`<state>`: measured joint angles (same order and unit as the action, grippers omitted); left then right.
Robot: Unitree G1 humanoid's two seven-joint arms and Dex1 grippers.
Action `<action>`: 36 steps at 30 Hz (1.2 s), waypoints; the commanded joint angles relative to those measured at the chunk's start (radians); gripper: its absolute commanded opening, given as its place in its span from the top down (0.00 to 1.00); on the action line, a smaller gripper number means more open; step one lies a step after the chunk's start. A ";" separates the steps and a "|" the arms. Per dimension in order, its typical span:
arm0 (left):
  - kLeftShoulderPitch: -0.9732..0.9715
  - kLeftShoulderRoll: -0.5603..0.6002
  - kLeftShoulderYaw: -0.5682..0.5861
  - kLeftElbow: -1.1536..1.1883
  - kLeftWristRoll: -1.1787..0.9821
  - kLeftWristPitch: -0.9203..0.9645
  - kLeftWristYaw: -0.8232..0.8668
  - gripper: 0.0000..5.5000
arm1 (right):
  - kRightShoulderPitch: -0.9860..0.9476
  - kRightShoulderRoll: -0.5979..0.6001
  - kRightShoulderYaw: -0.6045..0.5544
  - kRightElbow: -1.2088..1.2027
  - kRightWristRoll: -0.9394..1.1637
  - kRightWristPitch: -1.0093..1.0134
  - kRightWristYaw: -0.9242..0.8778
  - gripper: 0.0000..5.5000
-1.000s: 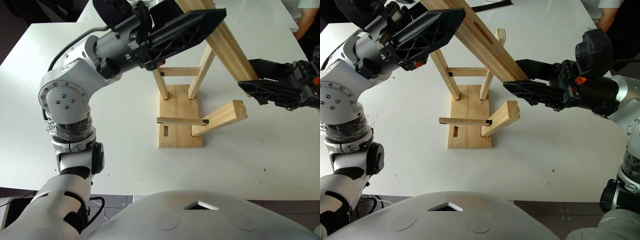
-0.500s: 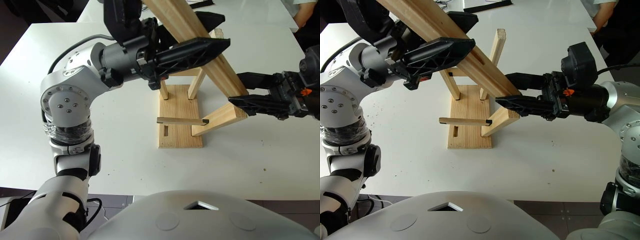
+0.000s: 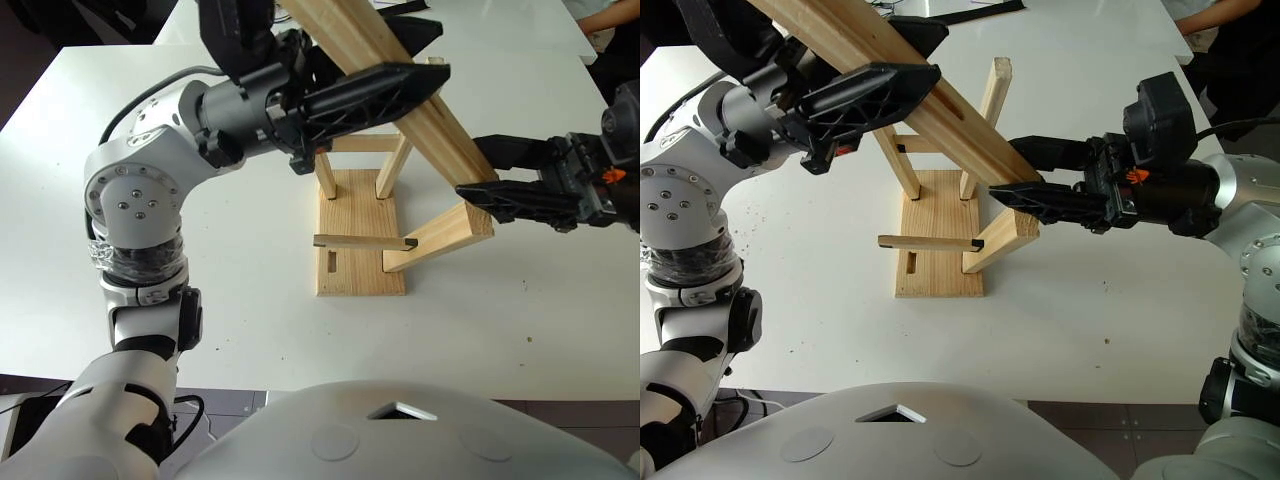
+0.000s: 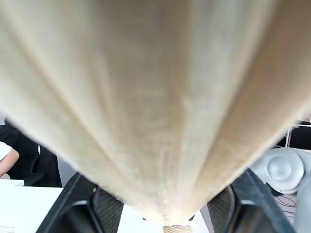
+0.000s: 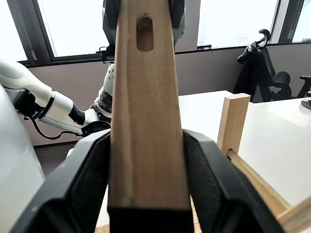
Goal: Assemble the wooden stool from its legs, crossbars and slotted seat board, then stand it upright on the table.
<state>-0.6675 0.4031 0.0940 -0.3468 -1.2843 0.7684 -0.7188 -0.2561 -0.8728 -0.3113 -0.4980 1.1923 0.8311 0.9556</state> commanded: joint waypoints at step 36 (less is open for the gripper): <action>0.772 0.344 0.239 -0.172 0.383 -0.209 -0.411 0.63 | 0.305 -0.095 -0.226 0.101 -0.166 -0.074 0.078 0.36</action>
<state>0.0874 0.7727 0.3480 -0.4811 -0.9085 0.5773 -1.1627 0.0753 -0.9449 -0.5536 -0.4052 1.0440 0.7555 1.0205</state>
